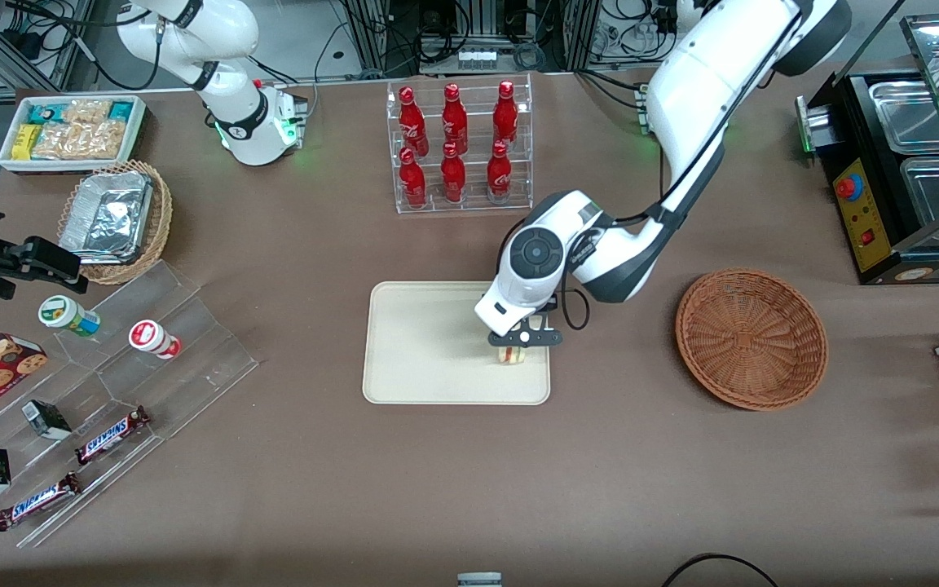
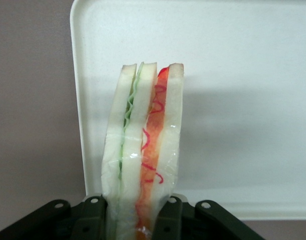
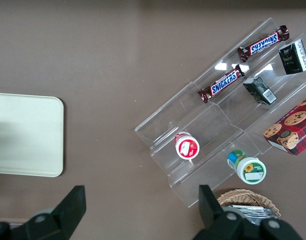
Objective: Place sandwich from basket to tray
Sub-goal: 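Lift the sandwich and carry it with the left gripper over the tray, then lower the sandwich onto the tray and open the left gripper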
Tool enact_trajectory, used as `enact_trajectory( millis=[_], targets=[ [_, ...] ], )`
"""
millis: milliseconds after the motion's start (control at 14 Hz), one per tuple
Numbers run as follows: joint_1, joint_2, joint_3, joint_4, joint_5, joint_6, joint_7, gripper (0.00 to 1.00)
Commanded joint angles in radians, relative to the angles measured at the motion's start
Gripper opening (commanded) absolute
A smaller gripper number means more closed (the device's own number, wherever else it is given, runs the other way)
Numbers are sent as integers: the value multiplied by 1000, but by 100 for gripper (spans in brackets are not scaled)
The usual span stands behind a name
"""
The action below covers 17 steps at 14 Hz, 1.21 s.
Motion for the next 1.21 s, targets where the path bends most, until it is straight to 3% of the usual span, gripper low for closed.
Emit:
enact_trajectory(
  millis=[0,357,429,571,643,857,1143],
  targets=[
    [-15,53,10,39,31,8,-5,34],
    [-14,73,10,50,34,87,-2,40],
    [-14,75,10,48,34,85,-4,48],
    [-12,75,11,49,34,87,-4,91],
    [-8,70,11,48,34,79,-11,100],
    [6,32,23,49,36,33,-68,100],
    [101,-130,22,46,-1,-158,-66,100]
  ],
)
